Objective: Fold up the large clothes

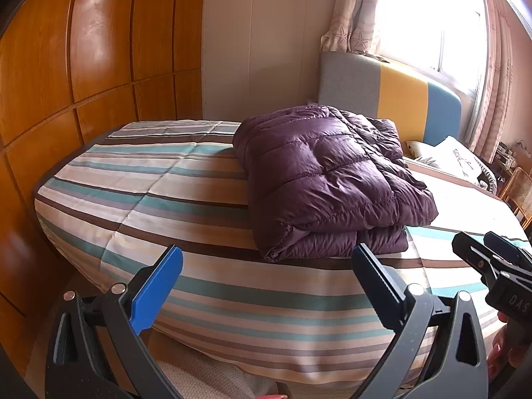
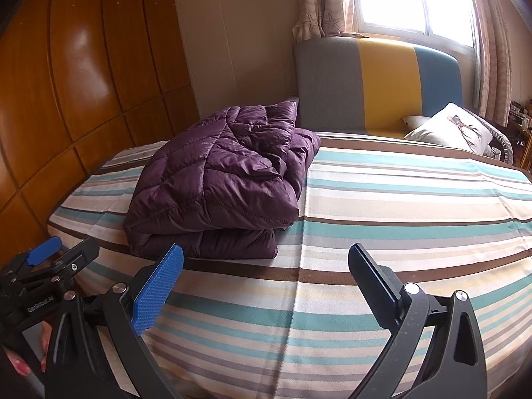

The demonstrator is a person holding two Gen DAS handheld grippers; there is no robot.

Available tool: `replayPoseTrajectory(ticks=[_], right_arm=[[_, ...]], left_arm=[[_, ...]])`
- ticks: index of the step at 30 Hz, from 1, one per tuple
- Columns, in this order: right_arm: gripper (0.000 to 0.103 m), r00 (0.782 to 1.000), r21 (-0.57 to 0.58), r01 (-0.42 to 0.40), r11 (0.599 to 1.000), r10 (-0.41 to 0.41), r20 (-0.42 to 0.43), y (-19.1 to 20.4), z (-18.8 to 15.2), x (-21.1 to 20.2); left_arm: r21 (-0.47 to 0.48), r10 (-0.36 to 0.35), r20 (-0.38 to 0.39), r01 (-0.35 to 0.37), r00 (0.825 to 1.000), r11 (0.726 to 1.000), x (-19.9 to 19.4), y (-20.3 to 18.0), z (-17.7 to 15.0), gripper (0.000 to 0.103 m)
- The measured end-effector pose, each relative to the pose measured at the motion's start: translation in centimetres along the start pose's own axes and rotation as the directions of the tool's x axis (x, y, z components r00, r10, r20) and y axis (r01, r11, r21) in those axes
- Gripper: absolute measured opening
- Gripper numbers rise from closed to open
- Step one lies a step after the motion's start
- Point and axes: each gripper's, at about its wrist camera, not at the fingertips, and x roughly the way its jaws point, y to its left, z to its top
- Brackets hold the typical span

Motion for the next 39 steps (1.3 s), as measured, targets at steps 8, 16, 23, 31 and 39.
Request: replayPoseTrajectory(ticks=[8,16,23,31,39], right_arm=[[0.099,1.000,-0.001,0.000,1.000,0.000,0.002,0.09,0.02,-0.08],[0.099,1.000,0.002,-0.002,1.000,0.002,0.001,0.04,0.03,-0.08],[0.099,1.000,0.003,-0.005,1.000,0.005,-0.007,0.01,-0.03,-0.04],[0.099,1.000,0.005,0.000,1.000,0.000,-0.008,0.13,0.03,0.10],[0.099,1.000,0.002,-0.001,1.000,0.001,-0.012,0.22,-0.04,0.03]], left_arm=[[0.001,0.000,-0.002,0.000,1.000,1.000,0.07,0.00,-0.06,0.101],[0.004,0.003,-0.003,-0.003,1.000,1.000,0.14,-0.18,-0.16,0.101],[0.007,0.005,-0.007,-0.005,1.000,1.000,0.14,-0.17,-0.25,0.101],[0.005,0.009,-0.013,-0.009,1.000,1.000,0.24,-0.22,-0.29,0.101],[-0.008,0.000,-0.025,0.000,1.000,1.000,0.22,-0.08,-0.35,0.101]])
